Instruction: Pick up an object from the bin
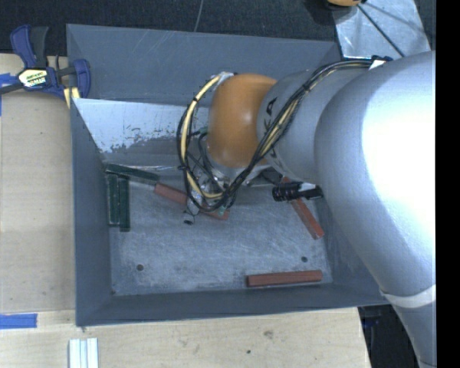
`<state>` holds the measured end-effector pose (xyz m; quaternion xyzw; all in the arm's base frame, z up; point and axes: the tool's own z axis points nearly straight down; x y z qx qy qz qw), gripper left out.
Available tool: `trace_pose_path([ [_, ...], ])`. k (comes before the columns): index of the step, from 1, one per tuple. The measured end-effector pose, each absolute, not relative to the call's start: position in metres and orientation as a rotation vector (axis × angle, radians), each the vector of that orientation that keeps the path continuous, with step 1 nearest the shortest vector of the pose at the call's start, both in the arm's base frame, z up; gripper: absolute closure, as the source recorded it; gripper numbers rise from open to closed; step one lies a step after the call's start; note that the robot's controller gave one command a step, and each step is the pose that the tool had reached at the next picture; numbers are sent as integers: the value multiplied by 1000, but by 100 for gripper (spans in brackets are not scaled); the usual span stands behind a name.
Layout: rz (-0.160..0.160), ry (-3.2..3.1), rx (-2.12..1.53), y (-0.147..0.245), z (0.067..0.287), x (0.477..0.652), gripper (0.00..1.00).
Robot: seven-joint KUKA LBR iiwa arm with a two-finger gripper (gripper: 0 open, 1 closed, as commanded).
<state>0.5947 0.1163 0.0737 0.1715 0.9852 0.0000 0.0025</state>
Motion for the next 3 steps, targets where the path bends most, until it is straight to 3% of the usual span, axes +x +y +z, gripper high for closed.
trace_pose_path([
  [1,0,3088,564,112,198,575,100],
  [3,0,3089,563,112,199,575,100],
])
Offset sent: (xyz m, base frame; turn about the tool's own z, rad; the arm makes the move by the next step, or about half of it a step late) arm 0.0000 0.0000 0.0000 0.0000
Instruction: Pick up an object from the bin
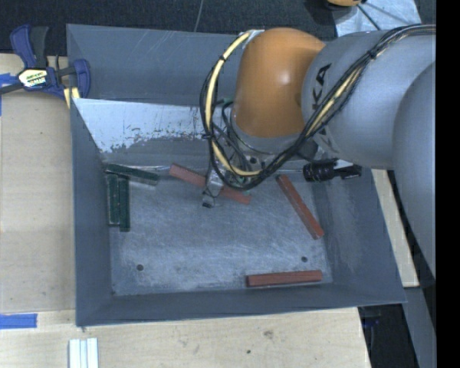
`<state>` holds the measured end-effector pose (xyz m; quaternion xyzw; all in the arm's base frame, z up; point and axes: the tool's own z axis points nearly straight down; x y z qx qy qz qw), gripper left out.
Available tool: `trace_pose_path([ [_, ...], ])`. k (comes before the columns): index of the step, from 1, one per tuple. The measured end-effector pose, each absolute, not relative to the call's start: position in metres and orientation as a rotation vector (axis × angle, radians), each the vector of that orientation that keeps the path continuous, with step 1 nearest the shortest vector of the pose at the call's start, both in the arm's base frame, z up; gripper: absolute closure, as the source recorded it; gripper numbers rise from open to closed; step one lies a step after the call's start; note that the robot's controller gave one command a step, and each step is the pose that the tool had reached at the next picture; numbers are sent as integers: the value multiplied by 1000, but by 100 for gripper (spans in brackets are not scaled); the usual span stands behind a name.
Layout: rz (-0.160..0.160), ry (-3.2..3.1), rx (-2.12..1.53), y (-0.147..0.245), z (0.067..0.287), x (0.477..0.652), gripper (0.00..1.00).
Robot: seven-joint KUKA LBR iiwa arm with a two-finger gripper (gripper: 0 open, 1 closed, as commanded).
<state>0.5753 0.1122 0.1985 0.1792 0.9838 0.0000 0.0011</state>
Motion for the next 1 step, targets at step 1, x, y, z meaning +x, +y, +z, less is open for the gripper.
trace_pose_path([
  [1,9,3075,545,122,224,581,100],
])
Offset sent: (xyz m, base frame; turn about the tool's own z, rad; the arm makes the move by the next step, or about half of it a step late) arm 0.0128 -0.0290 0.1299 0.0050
